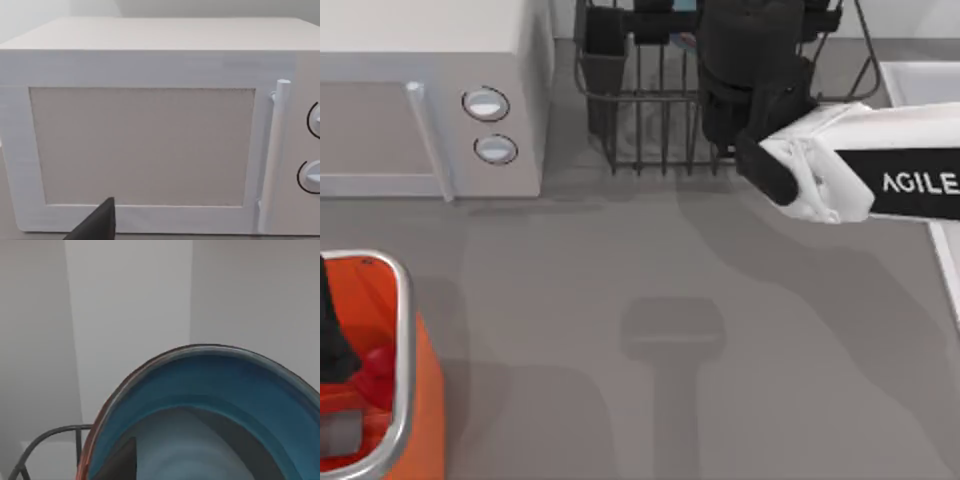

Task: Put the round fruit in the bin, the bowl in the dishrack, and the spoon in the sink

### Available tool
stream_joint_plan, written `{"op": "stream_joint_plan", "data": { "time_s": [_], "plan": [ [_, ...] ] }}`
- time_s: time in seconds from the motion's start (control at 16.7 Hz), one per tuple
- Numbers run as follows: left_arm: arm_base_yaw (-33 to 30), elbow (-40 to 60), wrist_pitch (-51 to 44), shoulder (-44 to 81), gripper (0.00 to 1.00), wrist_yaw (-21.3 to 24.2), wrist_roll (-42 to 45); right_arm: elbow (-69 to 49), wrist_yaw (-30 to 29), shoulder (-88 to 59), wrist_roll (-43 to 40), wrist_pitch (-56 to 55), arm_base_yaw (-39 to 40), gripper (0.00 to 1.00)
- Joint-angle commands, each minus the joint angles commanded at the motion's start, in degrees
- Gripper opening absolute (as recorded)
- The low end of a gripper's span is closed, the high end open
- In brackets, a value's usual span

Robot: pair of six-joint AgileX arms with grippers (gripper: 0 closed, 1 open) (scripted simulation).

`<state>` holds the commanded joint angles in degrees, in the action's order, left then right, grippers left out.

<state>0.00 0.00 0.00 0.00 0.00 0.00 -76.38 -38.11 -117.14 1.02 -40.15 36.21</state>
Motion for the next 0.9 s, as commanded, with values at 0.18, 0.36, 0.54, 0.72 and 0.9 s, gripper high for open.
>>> {"op": "stream_joint_plan", "data": {
  "time_s": [0.18,0.36,0.54,0.72,0.9],
  "plan": [
    [0.0,0.0,0.0,0.0,1.0,0.0,0.0,0.0,0.0,0.0,0.0,0.0,0.0,1.0],
    [0.0,0.0,0.0,0.0,1.0,0.0,0.0,-0.01,-0.01,0.02,0.0,0.01,0.12,1.0],
    [0.0,0.0,0.0,0.0,1.0,0.0,0.0,1.67,1.53,1.81,0.13,0.29,-0.59,1.0],
    [0.0,0.0,0.0,0.0,1.0,0.0,0.0,8.48,6.7,9.02,0.5,1.67,-3.28,1.0],
    [0.0,0.0,0.0,0.0,1.0,0.0,0.0,19.23,13.64,21.54,0.72,5.01,-7.54,1.0]
  ]
}}
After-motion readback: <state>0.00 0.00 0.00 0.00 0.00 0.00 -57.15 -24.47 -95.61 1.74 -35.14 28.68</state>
